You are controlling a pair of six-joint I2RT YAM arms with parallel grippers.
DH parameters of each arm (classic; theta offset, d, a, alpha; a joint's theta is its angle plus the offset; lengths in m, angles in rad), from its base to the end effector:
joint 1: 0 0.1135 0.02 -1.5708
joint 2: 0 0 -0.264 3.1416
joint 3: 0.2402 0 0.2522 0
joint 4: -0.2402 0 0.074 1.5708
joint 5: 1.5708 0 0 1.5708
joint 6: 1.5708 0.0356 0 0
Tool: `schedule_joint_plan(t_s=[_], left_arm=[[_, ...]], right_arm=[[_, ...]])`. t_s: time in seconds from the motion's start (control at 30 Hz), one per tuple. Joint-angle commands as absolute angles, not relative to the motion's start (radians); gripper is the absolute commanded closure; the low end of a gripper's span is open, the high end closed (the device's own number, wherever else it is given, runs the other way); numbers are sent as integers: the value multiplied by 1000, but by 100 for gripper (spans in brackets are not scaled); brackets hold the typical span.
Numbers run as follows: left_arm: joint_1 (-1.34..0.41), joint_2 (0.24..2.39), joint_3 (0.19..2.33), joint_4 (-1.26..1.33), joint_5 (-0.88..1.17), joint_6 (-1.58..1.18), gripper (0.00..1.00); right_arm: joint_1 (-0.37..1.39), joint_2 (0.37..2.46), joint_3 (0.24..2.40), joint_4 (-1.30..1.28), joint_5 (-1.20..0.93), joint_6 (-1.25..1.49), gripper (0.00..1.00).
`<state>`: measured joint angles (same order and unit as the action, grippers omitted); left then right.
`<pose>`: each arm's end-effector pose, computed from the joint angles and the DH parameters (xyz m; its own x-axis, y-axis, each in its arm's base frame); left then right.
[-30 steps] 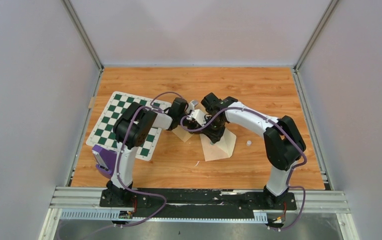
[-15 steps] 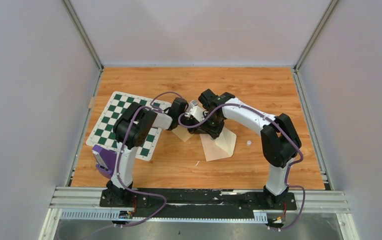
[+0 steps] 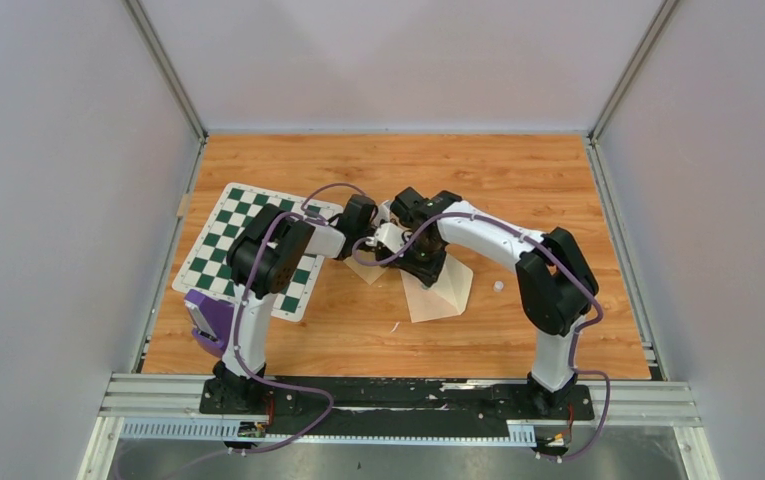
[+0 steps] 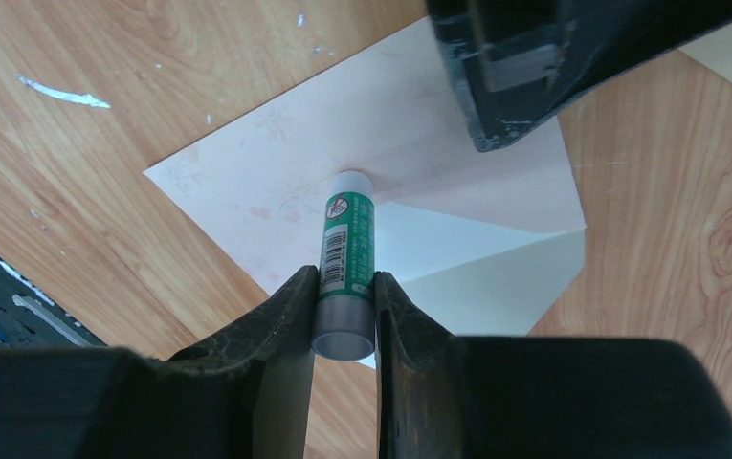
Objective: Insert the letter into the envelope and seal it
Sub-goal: Paint the envelope at the center of the board.
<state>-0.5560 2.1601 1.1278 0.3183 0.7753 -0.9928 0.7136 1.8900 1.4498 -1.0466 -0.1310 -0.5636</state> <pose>0.3427 -0.2423 0.0883 -0.9959 -0.0854 -0.0290 -0.0144 0.4684 -0.8834 0.2685 0.2386 0.2052 -0.2857 -0.9480 -0.1405 -0.9580 0.2791 0.0652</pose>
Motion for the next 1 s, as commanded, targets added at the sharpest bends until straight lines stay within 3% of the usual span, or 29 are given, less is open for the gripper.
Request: schedule_joint_plan(t_s=[0.0, 0.27, 0.97], left_arm=[[-560, 2174, 1136, 248, 704, -940, 100], [-559, 2179, 1138, 246, 701, -942, 100], [-560, 2176, 1142, 247, 705, -937, 100]], right_arm=[[754, 1868, 1394, -1126, -199, -561, 100], [762, 1865, 1366, -1122, -148, -557, 100], [696, 1981, 1542, -1081, -3, -555, 100]])
